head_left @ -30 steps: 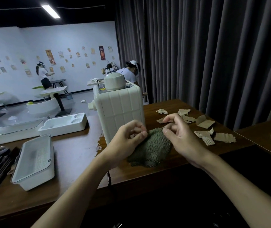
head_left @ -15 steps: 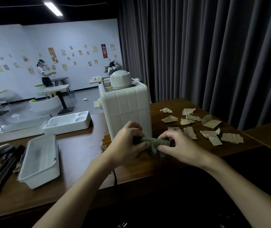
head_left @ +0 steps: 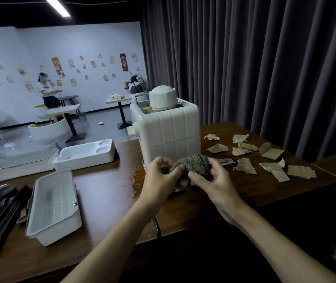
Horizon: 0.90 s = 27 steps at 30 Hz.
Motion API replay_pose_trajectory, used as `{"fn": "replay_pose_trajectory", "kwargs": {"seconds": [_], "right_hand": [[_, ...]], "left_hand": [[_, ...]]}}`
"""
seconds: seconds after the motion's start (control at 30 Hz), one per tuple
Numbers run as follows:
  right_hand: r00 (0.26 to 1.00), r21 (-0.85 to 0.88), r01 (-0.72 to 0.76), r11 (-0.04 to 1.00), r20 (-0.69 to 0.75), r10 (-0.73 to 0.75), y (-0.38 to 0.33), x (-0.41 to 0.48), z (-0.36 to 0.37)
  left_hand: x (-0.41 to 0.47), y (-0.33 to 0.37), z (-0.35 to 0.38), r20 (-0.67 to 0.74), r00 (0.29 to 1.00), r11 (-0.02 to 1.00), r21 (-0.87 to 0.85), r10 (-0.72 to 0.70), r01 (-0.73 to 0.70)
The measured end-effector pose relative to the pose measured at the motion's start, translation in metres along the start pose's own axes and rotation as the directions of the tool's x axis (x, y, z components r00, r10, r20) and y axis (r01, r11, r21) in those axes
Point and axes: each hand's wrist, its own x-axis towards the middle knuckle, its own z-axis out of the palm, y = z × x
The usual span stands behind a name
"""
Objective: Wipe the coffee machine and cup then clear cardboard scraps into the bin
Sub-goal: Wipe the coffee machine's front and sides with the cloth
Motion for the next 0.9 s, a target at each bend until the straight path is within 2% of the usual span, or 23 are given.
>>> {"fn": "replay_pose_trajectory", "kwargs": {"seconds": [0.03,0.1,0.2,0.23,0.3,0.4,0.47,0.53,0.6,0.67,0.8,0.9], "right_hand": [[1.0,0.015,0.002,1.0,0.002,-0.002,0.003,0.001,0.005],[1.0,0.063,0.003,0.998,-0.029,-0.001,0.01,0.004,0.013],[0.991,-0.002,0.029,1.0,-0.134,-0.029,0.019,0.011,0.024],[0.983,-0.044,0.031,0.999,-0.179,-0.039,0.022,0.014,0.027],[0.951,-0.188,0.04,0.981,-0.293,-0.095,0.029,0.019,0.028],[0.879,-0.42,0.026,0.907,-0.423,-0.221,0.038,0.026,0.019],[0.863,-0.497,-0.024,0.868,-0.448,-0.233,0.046,0.032,0.014],[0.858,-0.603,-0.098,0.792,-0.454,-0.24,0.056,0.039,0.011],[0.852,-0.665,-0.14,0.733,-0.459,-0.253,0.066,0.042,0.011],[0.856,-0.7,-0.137,0.701,-0.44,-0.272,0.077,0.04,0.013],[0.901,-0.738,-0.108,0.666,-0.356,-0.249,0.095,0.034,0.025],[0.906,-0.744,-0.088,0.663,-0.336,-0.256,0.102,0.031,0.035]], "left_hand": [[0.001,0.002,-0.004,0.03,0.999,0.999,-0.025,-0.022,0.023],[0.003,0.004,-0.014,0.1,0.994,0.999,0.041,-0.037,0.033],[0.004,0.008,-0.033,0.211,0.976,0.934,0.335,0.055,-0.125],[0.004,0.01,-0.041,0.234,0.964,0.861,0.456,0.13,-0.227],[0.007,0.014,-0.057,0.259,0.905,0.646,0.636,0.336,-0.422],[0.017,0.029,-0.079,0.301,0.734,0.309,0.763,0.608,-0.568],[0.032,0.04,-0.089,0.329,0.694,0.169,0.821,0.641,-0.545],[0.05,0.049,-0.096,0.394,0.713,0.08,0.843,0.581,-0.531],[0.065,0.051,-0.101,0.461,0.739,0.052,0.831,0.491,-0.553],[0.075,0.047,-0.102,0.489,0.747,0.066,0.816,0.45,-0.574],[0.084,0.04,-0.101,0.473,0.729,0.092,0.806,0.495,-0.585],[0.087,0.039,-0.102,0.454,0.726,0.121,0.801,0.516,-0.586]]}}
